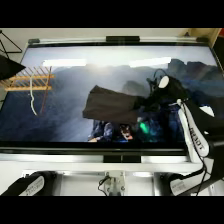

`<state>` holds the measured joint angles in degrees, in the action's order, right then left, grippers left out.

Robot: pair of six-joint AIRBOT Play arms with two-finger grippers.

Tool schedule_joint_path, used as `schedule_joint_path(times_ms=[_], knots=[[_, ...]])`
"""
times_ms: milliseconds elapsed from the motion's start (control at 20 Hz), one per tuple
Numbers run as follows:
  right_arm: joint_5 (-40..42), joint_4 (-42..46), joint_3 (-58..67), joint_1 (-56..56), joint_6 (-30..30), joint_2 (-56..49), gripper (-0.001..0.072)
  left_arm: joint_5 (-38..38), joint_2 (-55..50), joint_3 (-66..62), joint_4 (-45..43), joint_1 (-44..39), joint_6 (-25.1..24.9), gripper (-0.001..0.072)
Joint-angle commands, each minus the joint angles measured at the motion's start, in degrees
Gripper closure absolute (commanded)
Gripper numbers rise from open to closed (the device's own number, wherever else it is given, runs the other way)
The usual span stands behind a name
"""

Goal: Fold the shirts.

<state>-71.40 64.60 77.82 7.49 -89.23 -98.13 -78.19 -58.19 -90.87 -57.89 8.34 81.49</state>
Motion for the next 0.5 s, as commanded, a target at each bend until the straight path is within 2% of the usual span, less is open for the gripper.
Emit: schedule_joint_path(times_ms=[0, 50, 100, 150, 200, 250, 300, 450], knots=[[3.2, -9.1, -2.0, -1.2, 5.4, -4.5, 0.0046, -0.1, 0.0, 0.0, 0.0, -0.2, 0.2, 0.0676], [4.4, -13.1, -2.0, -1.2, 6.7, -5.7, 0.0048, -0.1, 0.0, 0.0, 0.0, -0.5, 0.2, 0.0676], [5.6, -17.1, -2.0, -1.2, 8.5, -6.8, 0.0124, -0.1, 0.0, 0.0, 0.0, -1.0, 0.2, 0.0676], [6.2, -20.2, -1.9, -1.2, 11.2, -7.1, 0.0402, -0.1, -0.1, 0.0, 0.0, -1.6, 0.2, 0.0676], [6.4, -23.4, -1.7, -1.4, 15.4, -6.9, 0.0620, -0.1, -0.1, 0.0, 0.0, -2.1, 0.2, 0.0676], [5.0, -25.9, -0.6, -2.0, 20.7, -6.3, 0.0629, -0.1, -0.1, 0.0, 0.0, -2.7, 0.2, 0.0676], [3.3, -26.4, 1.1, -2.9, 22.7, -5.4, 0.0630, -0.1, -0.1, 0.0, 0.0, -3.1, 0.2, 0.0676], [-2.5, -24.8, 7.6, -9.2, 21.2, 0.4, 0.0630, -0.1, -0.1, 0.0, 0.0, -3.9, 0.2, 0.0676]])
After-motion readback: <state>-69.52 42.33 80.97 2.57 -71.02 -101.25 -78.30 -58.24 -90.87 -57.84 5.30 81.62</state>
